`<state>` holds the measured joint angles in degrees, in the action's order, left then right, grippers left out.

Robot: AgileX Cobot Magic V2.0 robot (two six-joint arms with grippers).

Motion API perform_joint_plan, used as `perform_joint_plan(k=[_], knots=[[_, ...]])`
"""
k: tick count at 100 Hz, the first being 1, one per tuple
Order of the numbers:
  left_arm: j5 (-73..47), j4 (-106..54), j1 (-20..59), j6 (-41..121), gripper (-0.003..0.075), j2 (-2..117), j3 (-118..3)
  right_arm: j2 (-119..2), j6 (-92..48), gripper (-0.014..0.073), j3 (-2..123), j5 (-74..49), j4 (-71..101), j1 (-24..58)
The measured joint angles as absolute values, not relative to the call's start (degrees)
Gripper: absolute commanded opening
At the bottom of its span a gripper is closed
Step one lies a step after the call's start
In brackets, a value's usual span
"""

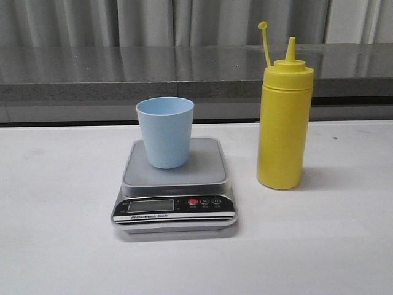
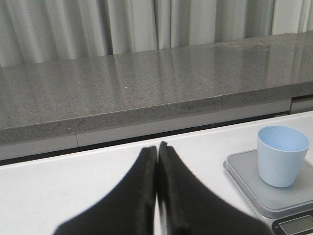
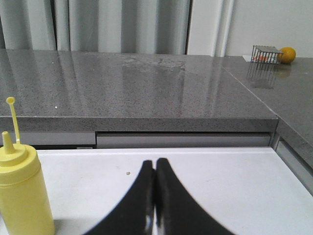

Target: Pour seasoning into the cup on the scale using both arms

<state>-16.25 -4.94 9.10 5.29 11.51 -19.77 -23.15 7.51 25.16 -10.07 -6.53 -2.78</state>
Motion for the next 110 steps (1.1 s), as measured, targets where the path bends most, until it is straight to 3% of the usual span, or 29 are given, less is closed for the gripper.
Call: perform_joint_plan(k=[33,52,83,88,95,110], knots=[[-16.25,-4.85,9.1,5.29,-0.0018,11.51,-19.77,-36.38,7.51,-0.012,29.04,-8.98,-4.27,-2.66],[-16.25,-4.85,9.1,5.29,-0.0018,11.51,-19.77,-39.63,7.51,-0.012,29.04,-8.14,-2.67,2.04],[-16.25,-4.85,9.1,5.29,-0.0018,11.51,-19.77,-55.11,7.51,-0.0104,29.04,7.99,-5.23,7.38],[-16.25,-4.85,9.1,5.29,-0.0018,11.51,-19.77,-58.05,7.51,-0.0055,29.04,10.42,-5.33,7.38],[-16.25,-4.85,9.1,5.29,-0.0018,11.51,-19.77,-61.63,7.51,0.0076,29.04,13.52,-5.6,7.38],[-16.25,-4.85,9.1,5.32,-0.0018,11.51,-19.77,-67.17,7.51,0.0561,29.04,16.72,-5.81,7.38]])
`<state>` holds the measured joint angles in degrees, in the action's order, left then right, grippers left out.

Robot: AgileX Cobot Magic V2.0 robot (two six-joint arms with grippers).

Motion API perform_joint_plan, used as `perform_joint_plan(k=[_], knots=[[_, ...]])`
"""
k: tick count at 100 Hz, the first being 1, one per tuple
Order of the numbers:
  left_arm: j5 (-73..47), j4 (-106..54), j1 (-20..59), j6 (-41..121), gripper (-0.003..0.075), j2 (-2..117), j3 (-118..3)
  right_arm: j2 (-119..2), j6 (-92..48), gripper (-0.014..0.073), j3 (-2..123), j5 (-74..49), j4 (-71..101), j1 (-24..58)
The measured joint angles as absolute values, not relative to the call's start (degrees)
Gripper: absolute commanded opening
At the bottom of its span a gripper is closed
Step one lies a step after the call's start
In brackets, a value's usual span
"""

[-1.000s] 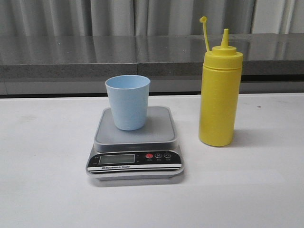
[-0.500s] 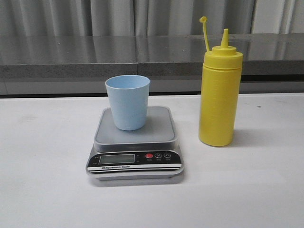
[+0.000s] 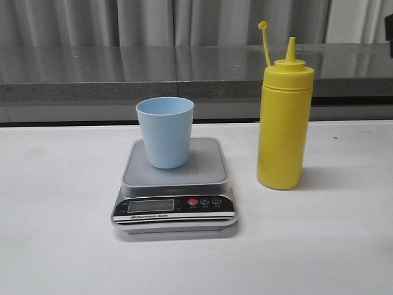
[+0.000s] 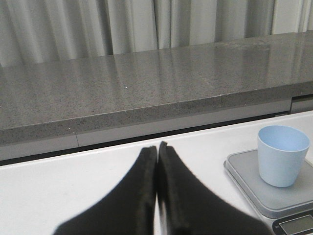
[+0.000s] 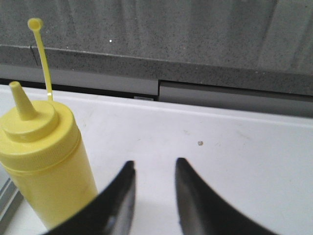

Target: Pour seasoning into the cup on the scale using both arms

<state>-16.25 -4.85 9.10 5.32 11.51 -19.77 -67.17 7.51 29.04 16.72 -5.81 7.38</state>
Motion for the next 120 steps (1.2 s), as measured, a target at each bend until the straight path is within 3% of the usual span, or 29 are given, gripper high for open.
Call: perform_joint_plan(k=[2,11,46,120], knots=[[-16.25,-4.85,9.1,5.32,-0.0018,11.51,-19.77,-67.52,7.51,0.0622,29.04,17.07,-5.81,7.38],[-16.25,-4.85,9.1,5.32,-0.0018,11.51,-19.77,-69.35,7.51,0.0582,27.9,19.66,-6.05,7.38],[-16.25,-4.85,9.1,5.42,-0.0018,11.51,-19.77,-74.77,7.51,0.0583,19.92,36.77,-11.19,7.38],[-16.25,-4.85,9.1,5.42,-0.0018,11.51,-19.77,-95.42,10.38,0.0583,19.67,64.18,-20.18,7.7]])
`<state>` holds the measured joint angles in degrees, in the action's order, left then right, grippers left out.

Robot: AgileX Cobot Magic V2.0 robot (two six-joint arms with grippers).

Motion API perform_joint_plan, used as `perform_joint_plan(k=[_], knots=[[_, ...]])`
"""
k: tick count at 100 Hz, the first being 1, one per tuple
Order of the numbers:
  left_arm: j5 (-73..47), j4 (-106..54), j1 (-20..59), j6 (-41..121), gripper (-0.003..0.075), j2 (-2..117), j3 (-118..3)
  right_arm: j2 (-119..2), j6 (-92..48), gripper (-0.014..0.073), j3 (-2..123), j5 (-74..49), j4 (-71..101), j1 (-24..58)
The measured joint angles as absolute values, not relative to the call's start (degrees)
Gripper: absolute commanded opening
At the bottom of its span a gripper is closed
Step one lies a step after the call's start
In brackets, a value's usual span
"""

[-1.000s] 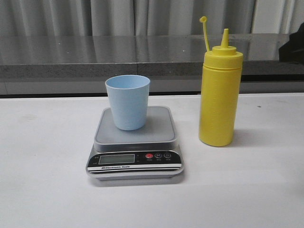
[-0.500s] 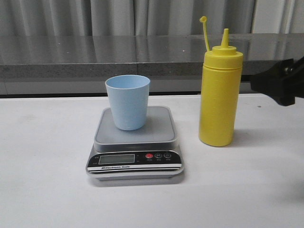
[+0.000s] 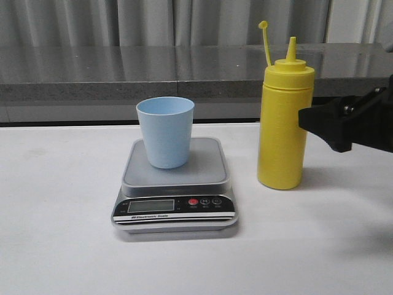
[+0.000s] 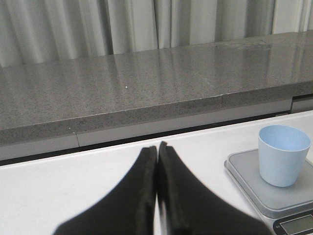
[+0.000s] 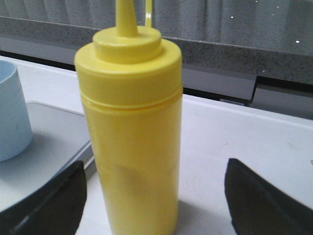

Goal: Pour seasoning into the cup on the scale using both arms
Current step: 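Reach the right gripper to the yellow squeeze bottle and grasp it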

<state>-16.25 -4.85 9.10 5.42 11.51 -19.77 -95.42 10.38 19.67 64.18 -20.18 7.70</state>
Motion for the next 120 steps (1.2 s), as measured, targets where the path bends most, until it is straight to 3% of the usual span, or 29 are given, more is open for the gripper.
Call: perform_joint_plan(k=[120], knots=[[-16.25,-4.85,9.1,5.42,-0.0018,11.51,-19.77,-103.21,10.51,0.0583,28.95,62.31,-25.21,7.81]])
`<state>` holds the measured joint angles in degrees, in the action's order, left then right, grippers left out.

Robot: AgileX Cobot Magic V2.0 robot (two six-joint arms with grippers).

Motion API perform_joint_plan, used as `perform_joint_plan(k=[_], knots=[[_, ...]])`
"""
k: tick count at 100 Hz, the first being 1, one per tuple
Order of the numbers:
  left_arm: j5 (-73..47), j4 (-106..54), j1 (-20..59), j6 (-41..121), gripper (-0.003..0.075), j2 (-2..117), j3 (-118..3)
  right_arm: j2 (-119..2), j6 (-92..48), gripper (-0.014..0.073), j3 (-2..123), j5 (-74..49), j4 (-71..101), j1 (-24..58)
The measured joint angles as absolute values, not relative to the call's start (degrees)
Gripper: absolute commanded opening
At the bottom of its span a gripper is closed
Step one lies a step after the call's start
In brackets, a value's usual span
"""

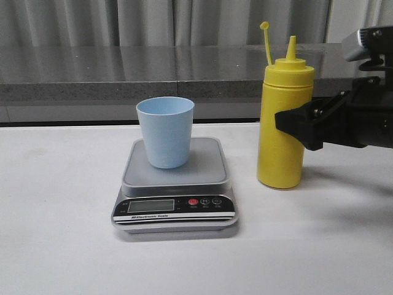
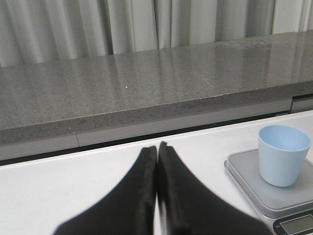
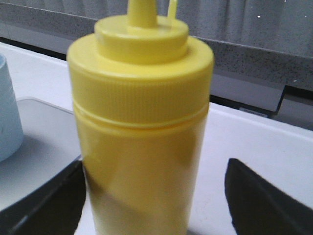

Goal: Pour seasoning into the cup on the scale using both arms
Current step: 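Reach the right gripper to the yellow squeeze bottle and grasp it, then lift the yellow bottle and tilt its nozzle toward the blue cup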

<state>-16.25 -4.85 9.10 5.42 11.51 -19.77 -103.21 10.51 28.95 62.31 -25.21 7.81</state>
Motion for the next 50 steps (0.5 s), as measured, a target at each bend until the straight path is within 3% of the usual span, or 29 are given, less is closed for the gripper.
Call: perform_joint_plan(k=[50], knots=[[-16.25,-4.85,9.1,5.42,-0.0018,11.51,-19.77,-108.82,10.62,0.0583,34.94,61.03,-25.69,10.67]])
